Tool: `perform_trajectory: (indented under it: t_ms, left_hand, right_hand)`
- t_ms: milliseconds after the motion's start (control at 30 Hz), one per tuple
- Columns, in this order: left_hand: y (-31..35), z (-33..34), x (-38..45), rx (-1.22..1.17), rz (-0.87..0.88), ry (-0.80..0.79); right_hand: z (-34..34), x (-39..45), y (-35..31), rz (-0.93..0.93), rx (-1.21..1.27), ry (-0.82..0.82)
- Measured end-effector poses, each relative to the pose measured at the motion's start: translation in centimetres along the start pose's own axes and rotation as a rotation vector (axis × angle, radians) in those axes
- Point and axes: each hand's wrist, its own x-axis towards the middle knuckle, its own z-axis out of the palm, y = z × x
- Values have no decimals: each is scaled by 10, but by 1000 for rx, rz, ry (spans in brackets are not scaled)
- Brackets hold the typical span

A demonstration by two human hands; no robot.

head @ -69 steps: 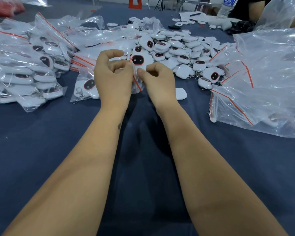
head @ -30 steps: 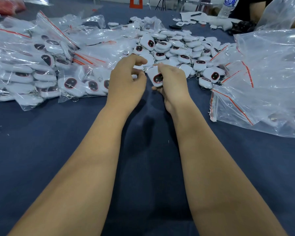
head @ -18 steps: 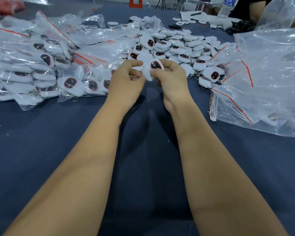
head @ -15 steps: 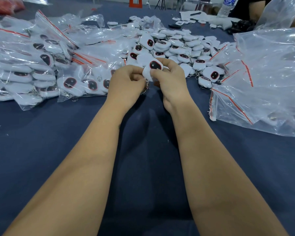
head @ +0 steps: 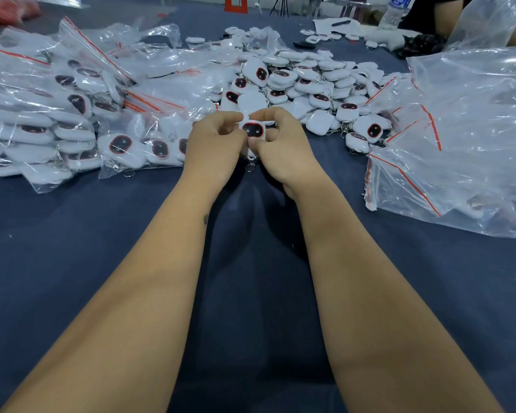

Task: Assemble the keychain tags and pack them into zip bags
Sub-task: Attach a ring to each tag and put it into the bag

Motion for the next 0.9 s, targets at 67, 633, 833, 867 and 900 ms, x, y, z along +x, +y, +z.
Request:
perform_trajectory:
  t_ms: [67, 633, 833, 867, 900]
  left_hand:
    - [1, 1, -1, 10, 15, -29]
    - [0, 0, 0, -22, 0, -16]
    - [2, -1, 0, -45, -7, -31]
    - [3, -1, 0, -43, -6, -31]
    - [3, -1, 0, -40, -6, -31]
  right_hand:
    - [0, 0, 0, -9, -11, -2]
    - [0, 0, -5, 15, 19, 14]
    - [1, 1, -4, 7, 20, 45]
    - [1, 1, -4, 5, 25, 43]
    - [1, 1, -4, 2, 23, 42]
